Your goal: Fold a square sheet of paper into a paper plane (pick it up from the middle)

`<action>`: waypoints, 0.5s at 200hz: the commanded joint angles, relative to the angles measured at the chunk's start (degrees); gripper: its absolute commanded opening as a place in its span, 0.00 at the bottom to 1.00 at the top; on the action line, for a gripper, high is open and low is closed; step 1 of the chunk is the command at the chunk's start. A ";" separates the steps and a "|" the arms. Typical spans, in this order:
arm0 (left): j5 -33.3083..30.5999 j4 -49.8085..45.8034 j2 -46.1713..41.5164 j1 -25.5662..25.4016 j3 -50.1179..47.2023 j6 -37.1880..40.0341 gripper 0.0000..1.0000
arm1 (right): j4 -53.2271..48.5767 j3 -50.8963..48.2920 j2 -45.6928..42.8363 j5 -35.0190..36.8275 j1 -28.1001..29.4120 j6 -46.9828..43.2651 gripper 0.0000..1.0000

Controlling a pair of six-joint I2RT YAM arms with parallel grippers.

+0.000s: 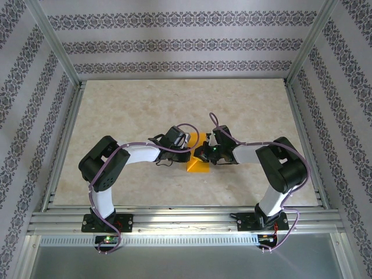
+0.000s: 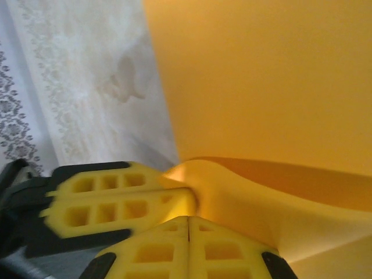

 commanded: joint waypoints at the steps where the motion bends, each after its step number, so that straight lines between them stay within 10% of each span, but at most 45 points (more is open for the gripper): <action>1: -0.86 -4.45 2.47 -0.46 0.33 1.48 0.00 | -3.49 -0.75 0.43 2.92 0.72 -1.89 0.01; 100: -0.48 -5.12 3.54 -0.50 1.08 2.18 0.00 | -5.21 -1.77 -5.91 3.18 0.85 -1.36 0.06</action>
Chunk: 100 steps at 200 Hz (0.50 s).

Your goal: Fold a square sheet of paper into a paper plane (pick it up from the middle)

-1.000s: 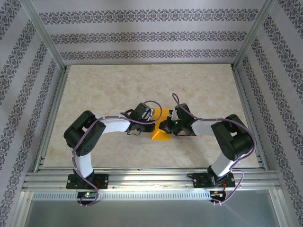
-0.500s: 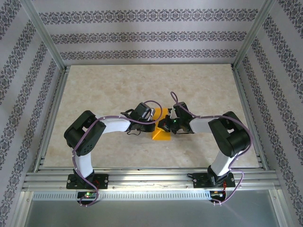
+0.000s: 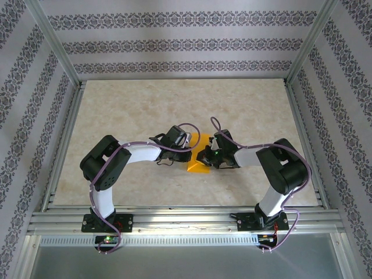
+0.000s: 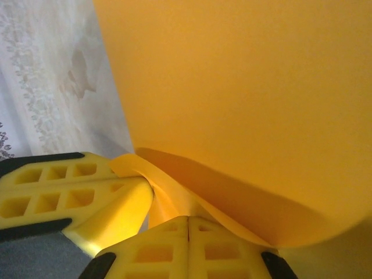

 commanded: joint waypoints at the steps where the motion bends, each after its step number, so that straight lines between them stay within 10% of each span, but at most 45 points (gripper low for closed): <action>1: -1.32 -4.74 2.58 -0.50 -0.08 1.76 0.00 | -6.09 2.24 -4.28 0.68 0.83 -1.68 0.06; 100: -1.24 -6.04 3.40 -0.50 0.63 2.99 0.00 | -6.54 3.03 1.79 5.40 -2.90 -3.01 0.03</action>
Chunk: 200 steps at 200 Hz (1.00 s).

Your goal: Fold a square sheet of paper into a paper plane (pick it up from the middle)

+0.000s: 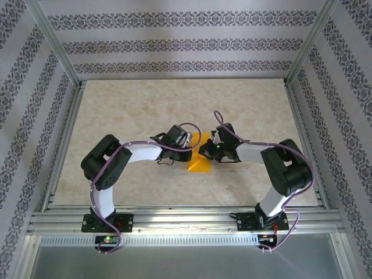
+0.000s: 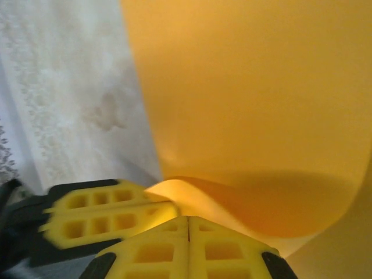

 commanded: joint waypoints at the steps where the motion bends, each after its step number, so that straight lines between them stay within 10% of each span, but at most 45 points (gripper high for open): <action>1: -1.43 -5.30 2.61 -0.50 -0.51 1.72 0.00 | -0.27 -1.91 2.26 3.63 -0.57 -0.32 0.03; 200: -1.42 -4.97 2.07 -0.46 -0.64 1.36 0.00 | -1.90 -3.21 -0.44 5.07 -5.49 1.05 0.03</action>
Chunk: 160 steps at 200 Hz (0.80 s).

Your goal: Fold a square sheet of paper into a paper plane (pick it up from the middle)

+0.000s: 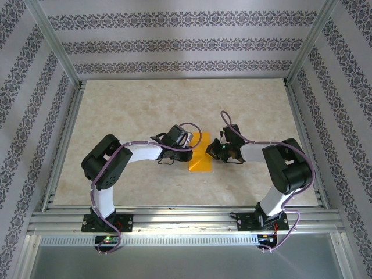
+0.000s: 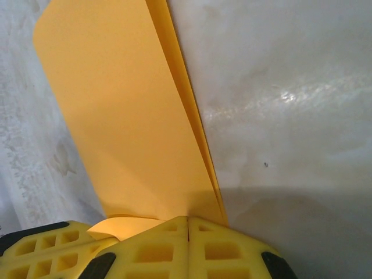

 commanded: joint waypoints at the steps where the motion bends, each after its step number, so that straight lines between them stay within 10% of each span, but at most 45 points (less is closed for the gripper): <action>1: -1.45 -4.95 1.91 -0.20 -0.90 1.36 0.00 | -2.61 -1.03 -0.50 0.99 -1.01 1.41 0.03; 160: -1.00 -5.79 1.81 -0.23 0.32 1.74 0.00 | 0.01 1.65 -0.68 -5.36 4.66 2.62 0.00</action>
